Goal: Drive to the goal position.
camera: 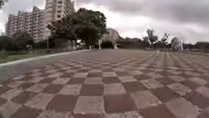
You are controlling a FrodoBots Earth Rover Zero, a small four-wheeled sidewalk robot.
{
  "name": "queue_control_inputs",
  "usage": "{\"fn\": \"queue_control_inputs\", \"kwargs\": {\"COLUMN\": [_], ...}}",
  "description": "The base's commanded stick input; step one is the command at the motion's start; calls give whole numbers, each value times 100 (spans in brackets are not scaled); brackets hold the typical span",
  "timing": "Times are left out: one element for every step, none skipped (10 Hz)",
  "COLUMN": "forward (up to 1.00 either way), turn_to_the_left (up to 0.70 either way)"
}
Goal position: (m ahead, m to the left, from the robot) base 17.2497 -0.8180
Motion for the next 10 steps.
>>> {"fn": "queue_control_inputs", "kwargs": {"forward": [50, 50, 50, 50, 50, 50, 50, 50, 50, 50], "turn_to_the_left": [0, 0, 0, 0, 0, 14, 10, 0, 0, 0]}}
